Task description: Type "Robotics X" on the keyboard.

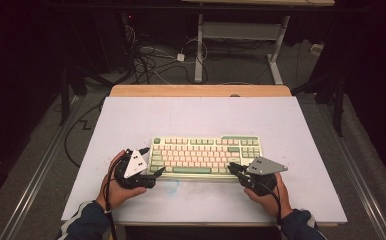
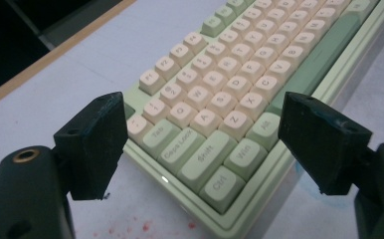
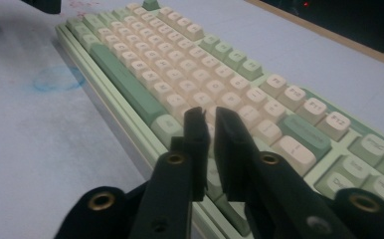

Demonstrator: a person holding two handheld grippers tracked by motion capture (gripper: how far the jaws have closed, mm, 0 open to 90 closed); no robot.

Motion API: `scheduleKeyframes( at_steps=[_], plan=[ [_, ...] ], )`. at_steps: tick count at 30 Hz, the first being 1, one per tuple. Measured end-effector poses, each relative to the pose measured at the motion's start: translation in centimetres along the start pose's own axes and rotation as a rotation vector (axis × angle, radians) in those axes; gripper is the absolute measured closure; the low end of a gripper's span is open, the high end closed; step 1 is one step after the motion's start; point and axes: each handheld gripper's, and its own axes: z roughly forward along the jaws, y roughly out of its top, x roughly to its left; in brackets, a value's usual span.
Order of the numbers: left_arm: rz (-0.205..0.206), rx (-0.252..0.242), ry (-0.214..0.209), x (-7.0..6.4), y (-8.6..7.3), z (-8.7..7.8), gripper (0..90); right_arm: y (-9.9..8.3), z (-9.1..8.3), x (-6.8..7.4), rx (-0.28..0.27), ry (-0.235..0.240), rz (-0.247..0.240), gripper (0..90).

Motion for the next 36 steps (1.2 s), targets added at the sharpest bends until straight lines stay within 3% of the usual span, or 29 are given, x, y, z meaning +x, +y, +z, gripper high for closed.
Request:
scheduleKeyframes(
  at_steps=[4, 10, 20, 30, 36],
  plan=[
    [0.001, 0.021, 0.013, 0.3, -0.6, -0.7, 18.9, 1.0, 0.8, -0.2, 0.001, 0.023, -0.001, 90.0],
    [-0.017, 0.033, 0.03, 0.7, -1.0, -1.7, 18.9, 2.7, 2.7, -0.3, 0.03, 0.014, 0.001, 90.0],
    [-0.019, 0.046, 0.03, 0.7, -1.3, -1.7, 18.9, 5.1, 6.6, 0.0, 0.09, 0.008, -0.01, 90.0],
    [-0.015, 0.058, 0.024, 0.7, -1.4, -1.7, 18.9, 5.8, 9.0, 0.4, 0.169, -0.013, -0.013, 90.0],
    [-0.007, 0.07, 0.021, 0.6, -1.5, -1.6, 19.0, 5.6, 9.6, 0.3, 0.196, -0.022, 0.004, 90.0]
  ],
)
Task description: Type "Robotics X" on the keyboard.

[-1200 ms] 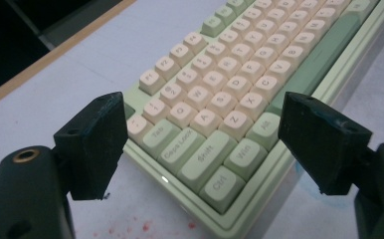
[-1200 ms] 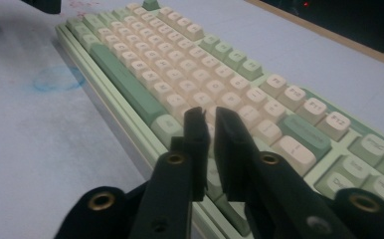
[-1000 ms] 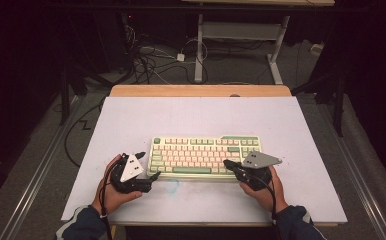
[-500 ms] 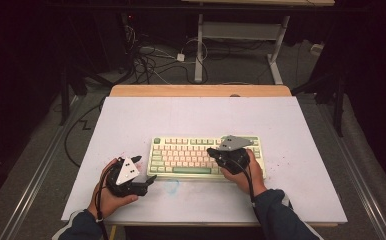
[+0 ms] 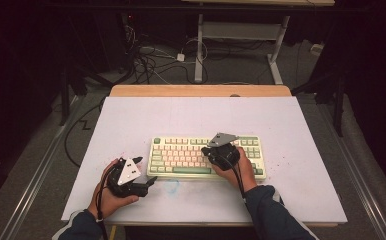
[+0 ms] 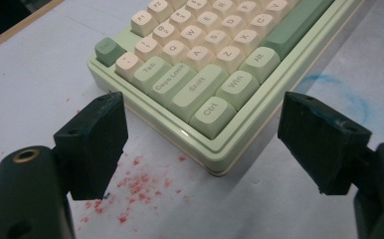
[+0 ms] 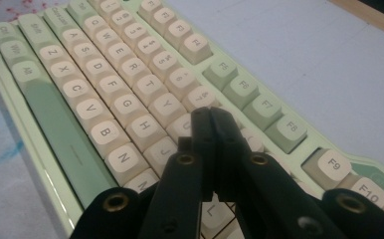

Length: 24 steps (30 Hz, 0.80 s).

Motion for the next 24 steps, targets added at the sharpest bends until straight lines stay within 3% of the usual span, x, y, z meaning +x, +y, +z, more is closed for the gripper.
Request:
scheduleKeyframes(
  at_steps=[11, 18, 22, 24],
  plan=[
    [0.009, 0.017, -0.006, -0.1, -0.13, 0.01, 19.1, 0.0, 0.52, 0.0, 0.024, -0.015, 0.006, 90.0],
    [0.012, 0.024, -0.012, -0.18, -0.15, -0.02, 19.1, 0.31, 0.78, 0.21, 0.07, -0.014, 0.007, 90.0],
    [0.012, 0.022, -0.011, -0.19, -0.13, -0.03, 19.0, 0.31, 0.63, 0.26, 0.058, -0.006, 0.005, 89.2],
    [0.01, 0.022, -0.008, -0.13, -0.1, -0.01, 19.1, 0.31, 0.29, 0.34, 0.02, 0.003, 0.012, 88.6]
  ],
)
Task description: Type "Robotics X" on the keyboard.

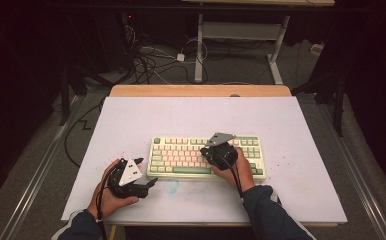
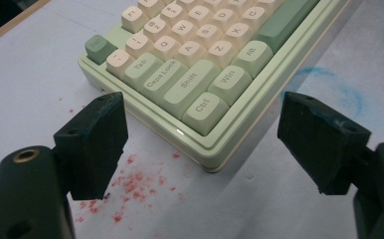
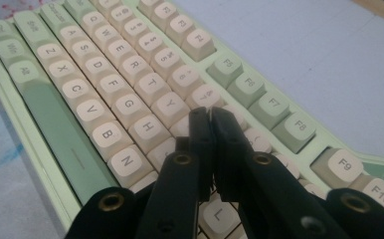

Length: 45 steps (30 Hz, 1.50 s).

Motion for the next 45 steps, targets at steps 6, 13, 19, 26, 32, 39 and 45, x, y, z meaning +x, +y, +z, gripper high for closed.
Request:
scheduleKeyframes(
  at_steps=[6, 13, 19, 26, 32, 39, 45],
  plan=[
    [0.0, 0.003, 0.009, 0.0, 0.0, 0.1, 20.3, 0.0, -1.2, -0.1, -0.084, 0.001, -0.003, 83.3],
    [-0.007, -0.006, 0.018, 0.2, 0.2, 0.0, 22.1, -0.5, -3.1, -0.6, -0.17, 0.003, 0.009, 67.6],
    [-0.014, -0.006, 0.026, 0.3, 0.3, -0.1, 24.4, -1.1, -4.4, -1.1, -0.234, -0.03, 0.013, 48.5],
    [-0.028, -0.026, 0.024, 0.3, 0.7, -0.4, 33.5, -2.2, -5.8, -1.2, -0.286, -0.086, 0.008, 32.8],
    [-0.041, -0.02, 0.005, 0.3, 0.9, -0.5, 46.9, -3.4, -7.0, -1.3, -0.324, -0.111, 0.015, 24.4],
    [-0.066, -0.007, -0.037, 0.2, 1.3, -0.6, 67.3, -5.3, -8.6, -1.4, -0.333, -0.154, 0.009, 24.4],
    [-0.072, 0.026, -0.066, -0.1, 1.8, -0.3, 86.2, -6.8, -9.6, -1.3, -0.325, -0.179, -0.005, 24.4]
  ],
)
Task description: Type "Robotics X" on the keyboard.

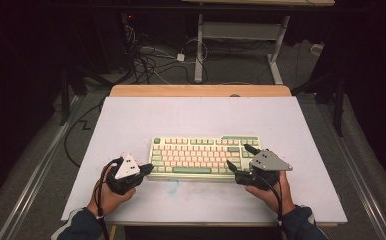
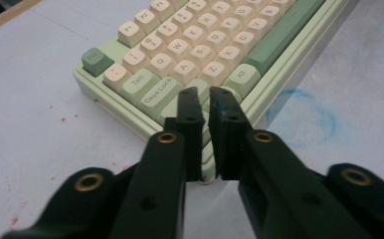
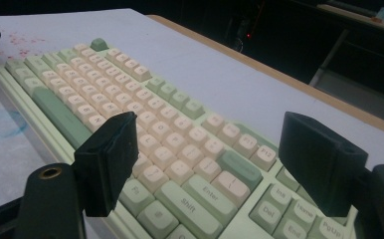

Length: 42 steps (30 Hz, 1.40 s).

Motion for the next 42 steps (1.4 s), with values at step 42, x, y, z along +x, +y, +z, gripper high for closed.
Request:
scheduleKeyframes(
  at_steps=[42],
  plan=[
    [0.043, 0.112, -0.042, -3.8, 1.4, 8.1, 86.1, -2.2, -1.0, 0.8, 0.063, 0.027, -0.015, 25.2]
  ],
)
